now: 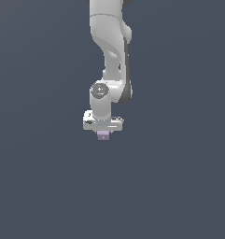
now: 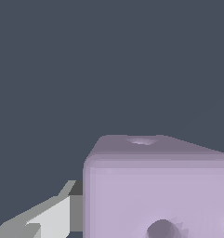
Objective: Pick up the object and move it to a goal position.
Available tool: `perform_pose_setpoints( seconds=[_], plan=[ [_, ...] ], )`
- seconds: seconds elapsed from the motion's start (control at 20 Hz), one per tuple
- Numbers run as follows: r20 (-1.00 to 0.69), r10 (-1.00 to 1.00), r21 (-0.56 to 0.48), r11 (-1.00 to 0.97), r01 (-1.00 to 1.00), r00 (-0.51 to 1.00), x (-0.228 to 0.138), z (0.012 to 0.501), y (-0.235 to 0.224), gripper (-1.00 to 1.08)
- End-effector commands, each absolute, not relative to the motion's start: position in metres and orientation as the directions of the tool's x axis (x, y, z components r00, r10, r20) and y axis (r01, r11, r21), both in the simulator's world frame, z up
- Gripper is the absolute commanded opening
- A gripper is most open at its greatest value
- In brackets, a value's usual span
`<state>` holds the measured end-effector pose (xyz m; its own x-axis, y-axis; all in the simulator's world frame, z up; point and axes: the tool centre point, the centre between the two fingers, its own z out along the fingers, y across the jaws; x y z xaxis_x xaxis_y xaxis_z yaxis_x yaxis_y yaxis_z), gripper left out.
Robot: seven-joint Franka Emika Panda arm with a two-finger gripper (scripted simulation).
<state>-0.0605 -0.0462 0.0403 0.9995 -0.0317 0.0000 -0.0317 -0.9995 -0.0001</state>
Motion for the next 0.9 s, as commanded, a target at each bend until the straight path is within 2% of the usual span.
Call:
perform_pose_setpoints(
  seconds=[0.0, 0.45, 0.85],
  plan=[
    [0.000, -0.032, 0.000, -0.999, -0.032, 0.999, -0.060, 0.040, -0.046, -1.00],
    [0.000, -0.032, 0.000, -0.999, -0.032, 0.999, -0.065, 0.063, -0.044, -1.00],
    [0.000, -0.032, 0.000, -0.999, -0.032, 0.999, -0.076, 0.115, -0.039, -1.00]
  ],
)
